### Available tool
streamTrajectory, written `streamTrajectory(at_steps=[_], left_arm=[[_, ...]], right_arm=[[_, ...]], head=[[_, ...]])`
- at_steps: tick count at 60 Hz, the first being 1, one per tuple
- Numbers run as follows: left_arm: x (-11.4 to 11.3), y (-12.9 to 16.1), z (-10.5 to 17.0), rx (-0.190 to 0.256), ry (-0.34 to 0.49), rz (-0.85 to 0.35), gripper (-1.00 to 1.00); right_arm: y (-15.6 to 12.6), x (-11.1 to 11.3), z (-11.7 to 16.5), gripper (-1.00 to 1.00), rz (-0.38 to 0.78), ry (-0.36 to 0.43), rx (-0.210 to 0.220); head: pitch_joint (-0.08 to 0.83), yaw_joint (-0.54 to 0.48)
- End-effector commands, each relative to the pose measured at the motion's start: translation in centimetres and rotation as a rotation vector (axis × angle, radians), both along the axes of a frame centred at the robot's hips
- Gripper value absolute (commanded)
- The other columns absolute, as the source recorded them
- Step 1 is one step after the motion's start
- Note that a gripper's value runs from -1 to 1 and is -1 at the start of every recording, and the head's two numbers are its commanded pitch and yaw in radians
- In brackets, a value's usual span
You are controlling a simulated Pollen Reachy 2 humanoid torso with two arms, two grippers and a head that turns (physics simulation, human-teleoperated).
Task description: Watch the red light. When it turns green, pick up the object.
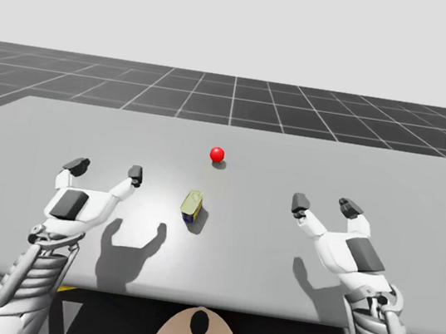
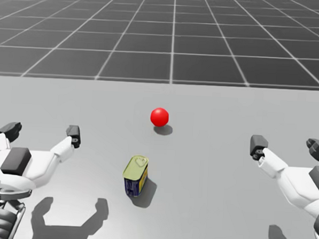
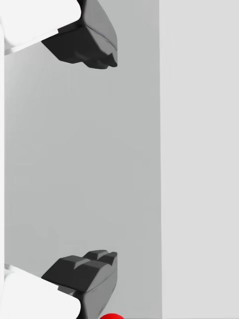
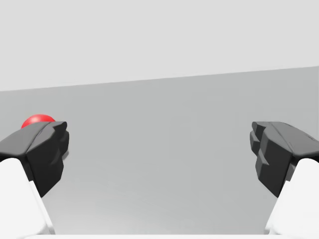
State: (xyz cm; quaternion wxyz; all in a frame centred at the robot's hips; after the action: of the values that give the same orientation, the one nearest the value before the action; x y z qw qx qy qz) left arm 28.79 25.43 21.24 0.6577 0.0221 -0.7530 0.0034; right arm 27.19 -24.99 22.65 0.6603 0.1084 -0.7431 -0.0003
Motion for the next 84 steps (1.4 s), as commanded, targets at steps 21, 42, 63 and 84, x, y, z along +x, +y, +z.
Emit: streamTrajectory(at_steps=[21,42,63,84], left_arm=[[-0.05,-0.27,-0.15,-0.009,0.005,-0.003,-1.00],[-0.04,-0.29,-0.17,-0.009,0.007,-0.004,-1.00],[0.00,-0.29,-0.15,-0.008,0.008,-0.004,-1.00],[-0.01,-0.34,-0.20,-0.006,0.010,-0.004,-1.00]], right_arm=[[0.19,0.02,-0.16,-1.00,0.001,0.002,0.009],[0.28,0.05,-0.20,-1.00,0.005,0.005,0.008],[0.29,0.05,-0.22,-1.00,0.004,0.004,0.005],[0.41,0.01,-0.33,-1.00,0.003,-0.002,-0.015]], head=[[0.442,0.04],[0.437,0.04],[0.434,0.04],[0.436,0.04]])
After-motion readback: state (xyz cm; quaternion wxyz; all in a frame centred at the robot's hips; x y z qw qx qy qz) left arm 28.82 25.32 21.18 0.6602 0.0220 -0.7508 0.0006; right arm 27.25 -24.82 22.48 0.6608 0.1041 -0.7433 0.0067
